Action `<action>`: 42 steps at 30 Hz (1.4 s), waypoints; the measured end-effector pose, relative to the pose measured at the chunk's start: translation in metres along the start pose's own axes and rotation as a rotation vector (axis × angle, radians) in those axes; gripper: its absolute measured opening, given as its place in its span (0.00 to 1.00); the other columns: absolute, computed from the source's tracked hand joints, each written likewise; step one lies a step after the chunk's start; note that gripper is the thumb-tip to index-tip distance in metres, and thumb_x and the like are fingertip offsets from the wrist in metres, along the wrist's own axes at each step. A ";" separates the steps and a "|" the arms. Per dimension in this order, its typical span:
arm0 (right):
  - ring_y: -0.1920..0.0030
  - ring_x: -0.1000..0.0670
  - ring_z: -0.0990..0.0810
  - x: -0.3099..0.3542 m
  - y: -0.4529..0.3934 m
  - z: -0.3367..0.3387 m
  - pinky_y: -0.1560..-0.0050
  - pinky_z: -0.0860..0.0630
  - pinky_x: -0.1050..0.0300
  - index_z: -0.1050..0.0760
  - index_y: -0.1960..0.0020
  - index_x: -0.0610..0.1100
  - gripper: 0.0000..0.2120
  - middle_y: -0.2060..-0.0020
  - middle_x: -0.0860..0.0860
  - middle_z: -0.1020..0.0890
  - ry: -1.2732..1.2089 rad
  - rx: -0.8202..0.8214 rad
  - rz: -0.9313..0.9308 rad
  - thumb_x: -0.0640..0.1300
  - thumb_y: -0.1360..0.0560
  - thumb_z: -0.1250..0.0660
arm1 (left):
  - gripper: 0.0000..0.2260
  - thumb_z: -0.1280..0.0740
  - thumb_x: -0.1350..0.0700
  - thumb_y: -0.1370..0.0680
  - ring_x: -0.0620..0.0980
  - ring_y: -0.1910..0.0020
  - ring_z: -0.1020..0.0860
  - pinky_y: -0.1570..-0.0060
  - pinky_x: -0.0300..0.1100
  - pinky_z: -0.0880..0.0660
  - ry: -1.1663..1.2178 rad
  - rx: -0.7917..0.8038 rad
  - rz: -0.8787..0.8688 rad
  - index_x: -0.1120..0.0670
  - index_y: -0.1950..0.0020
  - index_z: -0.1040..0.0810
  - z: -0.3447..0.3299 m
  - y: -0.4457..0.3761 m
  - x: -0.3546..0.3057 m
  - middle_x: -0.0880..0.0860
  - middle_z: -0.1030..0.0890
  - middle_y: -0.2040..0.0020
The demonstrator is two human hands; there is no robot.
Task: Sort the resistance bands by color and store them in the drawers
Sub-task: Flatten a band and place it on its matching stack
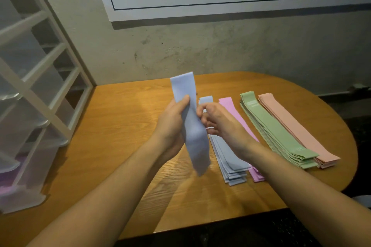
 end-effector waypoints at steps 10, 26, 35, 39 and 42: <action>0.54 0.46 0.13 -0.027 0.008 0.015 0.51 0.18 0.49 0.27 0.37 0.50 0.14 0.53 0.45 0.13 0.151 -0.063 -0.132 0.46 0.21 0.30 | 0.14 0.43 0.55 0.14 0.52 0.54 0.15 0.56 0.47 0.18 0.160 -0.149 0.001 0.57 0.31 0.29 0.005 -0.037 -0.009 0.55 0.15 0.49; 0.54 0.48 0.15 -0.051 0.029 0.061 0.49 0.19 0.45 0.24 0.45 0.53 0.08 0.51 0.48 0.15 0.413 -0.101 -0.254 0.54 0.21 0.32 | 0.02 0.43 0.62 0.20 0.49 0.70 0.30 0.68 0.41 0.28 0.004 -0.380 0.167 0.59 0.51 0.31 0.029 -0.090 0.038 0.53 0.31 0.63; 0.51 0.57 0.17 -0.055 0.042 0.098 0.48 0.21 0.53 0.22 0.41 0.54 0.10 0.49 0.57 0.16 0.425 -0.206 -0.258 0.45 0.20 0.37 | 0.11 0.40 0.65 0.20 0.48 0.56 0.20 0.57 0.43 0.22 -0.296 -0.299 0.148 0.52 0.45 0.23 0.010 -0.108 0.060 0.50 0.18 0.53; 0.48 0.61 0.19 -0.057 0.043 0.106 0.49 0.23 0.66 0.27 0.37 0.60 0.17 0.45 0.59 0.19 0.419 -0.231 -0.247 0.43 0.21 0.36 | 0.08 0.36 0.62 0.20 0.50 0.54 0.22 0.56 0.44 0.28 -0.513 -0.317 0.112 0.51 0.44 0.25 0.020 -0.120 0.065 0.51 0.19 0.51; 0.45 0.61 0.23 -0.062 0.041 0.102 0.52 0.30 0.75 0.33 0.27 0.59 0.23 0.41 0.61 0.23 0.558 -0.187 -0.250 0.46 0.20 0.35 | 0.09 0.33 0.60 0.20 0.46 0.59 0.22 0.64 0.37 0.29 -0.638 -0.352 0.078 0.51 0.42 0.27 0.023 -0.132 0.070 0.51 0.20 0.52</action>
Point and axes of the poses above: each hand's wrist, its own y-axis away from the middle knuckle, its own z-axis out of the back of the hand, x = y × z, the point moved 5 cm from there along -y, towards the middle knuckle
